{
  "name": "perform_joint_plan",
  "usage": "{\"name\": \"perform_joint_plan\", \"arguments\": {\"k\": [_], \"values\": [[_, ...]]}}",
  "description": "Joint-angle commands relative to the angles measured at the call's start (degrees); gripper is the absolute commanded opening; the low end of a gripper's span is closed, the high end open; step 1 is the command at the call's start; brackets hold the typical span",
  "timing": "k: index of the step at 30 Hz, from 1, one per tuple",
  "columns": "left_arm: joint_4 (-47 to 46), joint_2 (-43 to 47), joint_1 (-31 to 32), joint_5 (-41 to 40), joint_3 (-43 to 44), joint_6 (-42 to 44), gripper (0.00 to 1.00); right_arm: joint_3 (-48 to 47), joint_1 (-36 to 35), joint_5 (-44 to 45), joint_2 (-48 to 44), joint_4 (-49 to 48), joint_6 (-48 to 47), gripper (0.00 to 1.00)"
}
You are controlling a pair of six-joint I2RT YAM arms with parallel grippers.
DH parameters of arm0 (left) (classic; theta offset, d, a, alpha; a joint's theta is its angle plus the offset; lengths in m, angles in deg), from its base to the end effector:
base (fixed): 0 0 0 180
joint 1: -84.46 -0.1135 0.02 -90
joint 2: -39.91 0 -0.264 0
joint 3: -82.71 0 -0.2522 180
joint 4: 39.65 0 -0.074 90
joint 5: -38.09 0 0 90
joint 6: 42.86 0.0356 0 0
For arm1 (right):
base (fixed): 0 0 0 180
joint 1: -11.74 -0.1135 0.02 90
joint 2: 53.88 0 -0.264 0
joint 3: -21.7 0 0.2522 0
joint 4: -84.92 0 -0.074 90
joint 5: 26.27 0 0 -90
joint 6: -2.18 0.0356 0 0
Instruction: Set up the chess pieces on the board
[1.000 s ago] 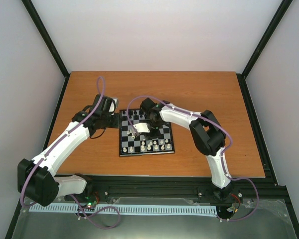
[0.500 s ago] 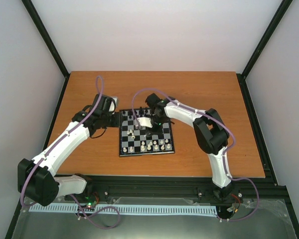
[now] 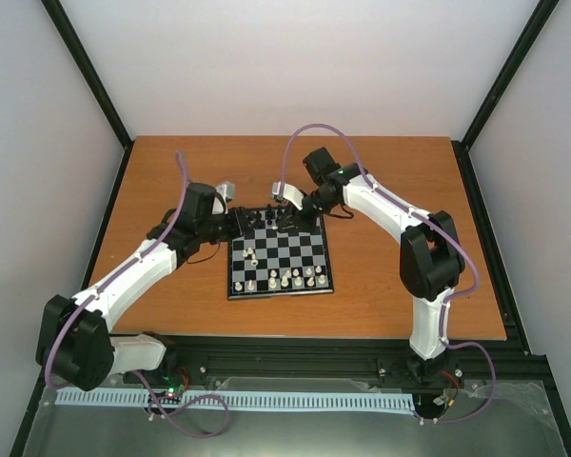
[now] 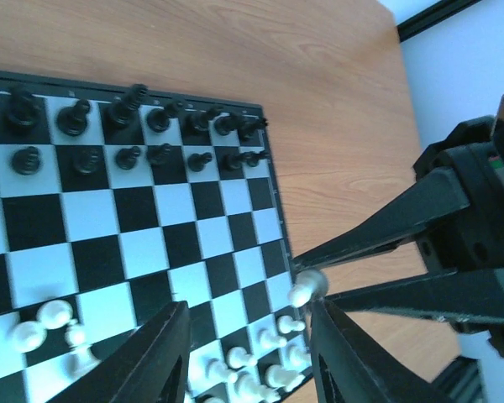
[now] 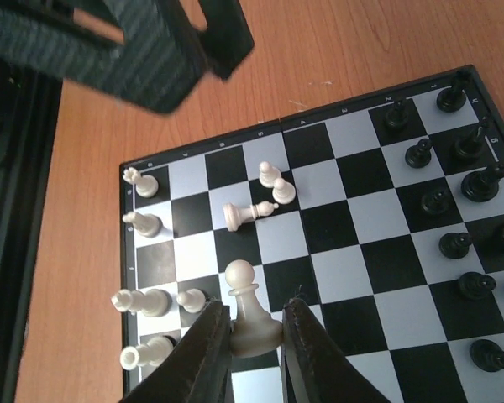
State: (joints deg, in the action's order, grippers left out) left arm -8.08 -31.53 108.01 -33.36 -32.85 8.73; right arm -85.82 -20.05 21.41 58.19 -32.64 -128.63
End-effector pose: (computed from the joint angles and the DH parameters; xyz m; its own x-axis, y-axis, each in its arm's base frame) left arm 0.2435 -0.1185 0.2659 -0.8249 -0.2830 -0.4894 0.1204 0.7579 -0.6412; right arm 0.3357 0.2363 0.2458 -0.1914 -0.6871 -0.7009 -0.9754 0.0538 0.2136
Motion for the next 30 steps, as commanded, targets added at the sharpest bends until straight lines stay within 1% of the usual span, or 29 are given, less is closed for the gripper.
{"name": "perform_joint_plan", "arguments": {"k": [1, 7, 14, 20, 25, 30], "values": [[-11.58, -1.13, 0.84, 6.5, -1.56, -6.87, 0.41, -0.32, 0.63, -3.82, -1.28, -1.68, 5.97, 0.15], [-15.12, -1.7, 2.1, 8.84, -3.58, -9.3, 0.34, 0.47, 1.35, -6.45, -1.86, -3.65, 8.86, 0.15], [-17.8, -3.16, 2.72, 9.1, -3.96, -10.91, 0.33, 0.57, 1.46, -8.77, -2.16, -3.45, 9.42, 0.15], [-20.5, -4.93, 3.16, 9.32, -4.17, -12.36, 0.29, 0.74, 1.61, -10.85, -2.48, -3.46, 9.58, 0.15], [-20.79, -5.94, 3.43, 9.06, -3.77, -12.79, 0.28, 0.64, 1.89, -11.7, -2.4, -3.6, 9.99, 0.15], [-21.1, -6.13, 3.43, 8.73, -3.78, -13.35, 0.22, 0.77, 2.34, -12.75, -2.27, -3.98, 10.75, 0.15]]}}
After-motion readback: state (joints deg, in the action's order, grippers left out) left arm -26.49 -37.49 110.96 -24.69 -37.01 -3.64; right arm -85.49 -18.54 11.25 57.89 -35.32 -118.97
